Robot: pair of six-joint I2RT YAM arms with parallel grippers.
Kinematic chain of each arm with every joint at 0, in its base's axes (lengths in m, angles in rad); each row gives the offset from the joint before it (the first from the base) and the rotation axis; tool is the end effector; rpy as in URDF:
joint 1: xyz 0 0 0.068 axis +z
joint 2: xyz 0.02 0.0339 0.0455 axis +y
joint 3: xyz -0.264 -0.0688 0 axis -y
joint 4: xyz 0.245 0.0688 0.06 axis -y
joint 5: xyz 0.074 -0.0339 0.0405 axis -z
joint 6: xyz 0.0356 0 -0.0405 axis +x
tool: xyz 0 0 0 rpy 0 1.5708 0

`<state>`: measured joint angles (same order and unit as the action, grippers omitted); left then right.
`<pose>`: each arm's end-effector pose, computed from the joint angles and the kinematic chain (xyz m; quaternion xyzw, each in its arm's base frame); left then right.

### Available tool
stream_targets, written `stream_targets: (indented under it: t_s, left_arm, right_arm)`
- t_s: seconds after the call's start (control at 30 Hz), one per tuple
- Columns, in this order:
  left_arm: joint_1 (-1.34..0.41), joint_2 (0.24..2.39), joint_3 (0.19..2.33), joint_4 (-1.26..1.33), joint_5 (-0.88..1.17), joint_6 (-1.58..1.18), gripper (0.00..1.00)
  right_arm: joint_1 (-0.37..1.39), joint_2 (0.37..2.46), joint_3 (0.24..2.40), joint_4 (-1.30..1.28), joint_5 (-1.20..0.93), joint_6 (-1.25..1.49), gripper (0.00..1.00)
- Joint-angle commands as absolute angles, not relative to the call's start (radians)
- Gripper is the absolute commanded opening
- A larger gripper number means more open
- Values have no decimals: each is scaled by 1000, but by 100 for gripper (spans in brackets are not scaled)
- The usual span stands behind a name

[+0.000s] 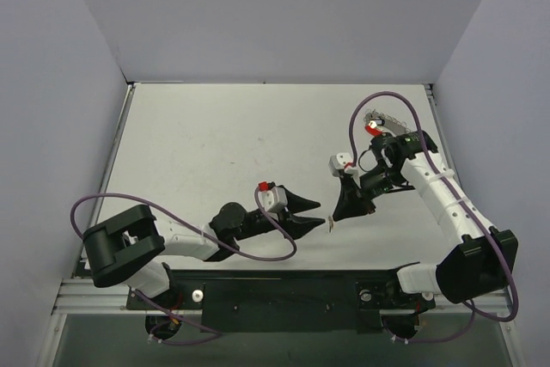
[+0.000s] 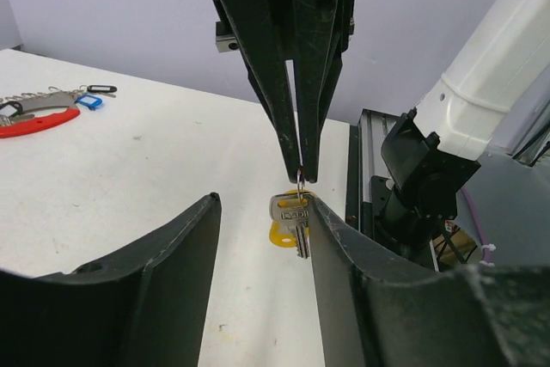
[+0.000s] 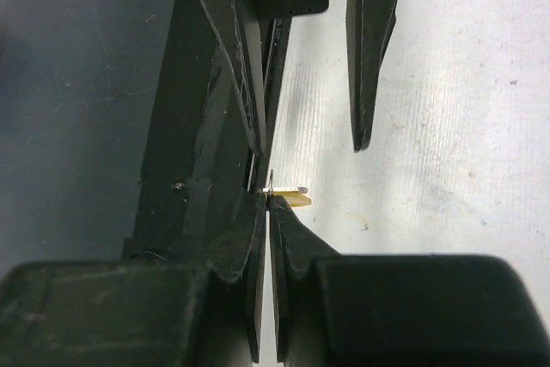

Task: Put the keys on the keyring

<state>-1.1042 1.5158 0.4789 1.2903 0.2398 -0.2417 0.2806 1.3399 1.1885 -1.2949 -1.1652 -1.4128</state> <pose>0.1215 -0.2601 0.2240 0.3399 0.5125 -0.5466 0.5683 0.2040 0.0928 0.3055 -0.6470 0.5265 0.4356 0.3384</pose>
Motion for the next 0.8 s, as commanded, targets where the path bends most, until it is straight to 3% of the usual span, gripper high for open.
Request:
stream_targets:
  t_s: [0.0, 0.2, 0.33, 0.47, 0.77]
  left_arm:
    - [-1101, 1412, 448, 1356, 186, -213, 57]
    - [-1086, 1186, 443, 1004, 109, -187, 62]
    - [-1051, 1010, 534, 497, -58, -213, 71]
    - [-962, 862, 610, 177, -78, -215, 76]
    - [-864, 648, 623, -155, -110, 24, 80]
  right_arm:
    - [246, 1287, 1152, -1287, -1161, -1301, 0]
    - [118, 1281, 1138, -1262, -1050, -1209, 0]
    - [20, 1299, 1126, -1218, -858, -1092, 0]
    - [-86, 1286, 1091, -1082, -694, -956, 0]
    - [-147, 1373, 1049, -809, -332, -729, 0]
